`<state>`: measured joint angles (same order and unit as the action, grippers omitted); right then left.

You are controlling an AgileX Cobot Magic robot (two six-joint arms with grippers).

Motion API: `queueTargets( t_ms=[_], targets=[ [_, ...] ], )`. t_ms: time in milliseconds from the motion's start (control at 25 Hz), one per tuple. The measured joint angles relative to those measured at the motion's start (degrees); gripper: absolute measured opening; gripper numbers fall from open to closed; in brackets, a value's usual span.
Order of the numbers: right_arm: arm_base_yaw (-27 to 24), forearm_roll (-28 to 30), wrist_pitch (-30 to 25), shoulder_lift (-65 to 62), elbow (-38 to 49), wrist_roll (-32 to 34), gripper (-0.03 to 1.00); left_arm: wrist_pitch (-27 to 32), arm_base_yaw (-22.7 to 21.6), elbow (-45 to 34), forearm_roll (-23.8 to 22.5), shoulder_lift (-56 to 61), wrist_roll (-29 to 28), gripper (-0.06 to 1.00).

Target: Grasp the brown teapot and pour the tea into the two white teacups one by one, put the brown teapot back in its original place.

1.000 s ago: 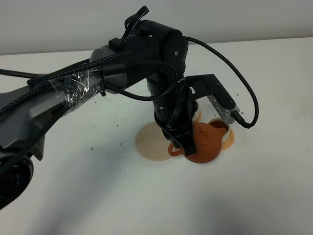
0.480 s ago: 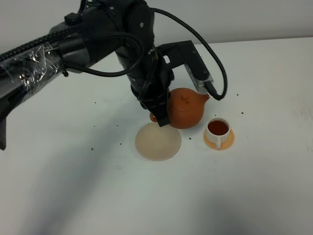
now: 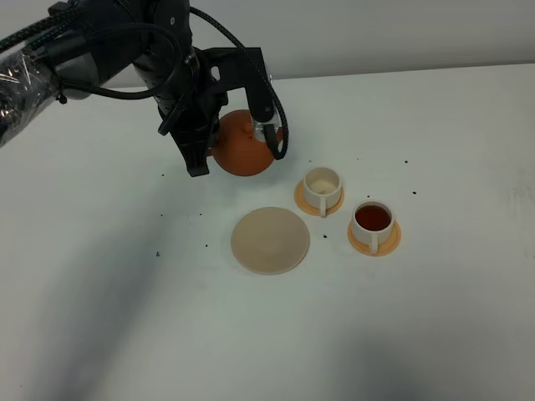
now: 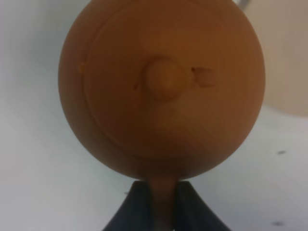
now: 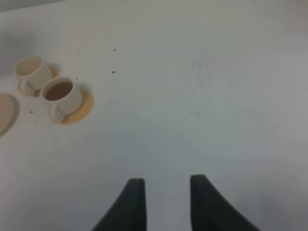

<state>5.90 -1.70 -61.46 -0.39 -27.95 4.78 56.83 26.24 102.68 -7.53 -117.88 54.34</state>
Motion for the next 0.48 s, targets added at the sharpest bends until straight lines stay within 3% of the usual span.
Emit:
queueTargets(
  t_ms=[200, 480],
  targets=[
    [0.0, 0.0, 0.0, 0.0, 0.0, 0.0, 0.24, -7.9, 0.0, 0.0, -5.8, -3.7, 4.4, 0.13],
    [0.0, 0.0, 0.0, 0.0, 0.0, 0.0, 0.24, -14.4, 0.2, 0.0, -7.6, -6.4, 12.9, 0.13]
  ],
)
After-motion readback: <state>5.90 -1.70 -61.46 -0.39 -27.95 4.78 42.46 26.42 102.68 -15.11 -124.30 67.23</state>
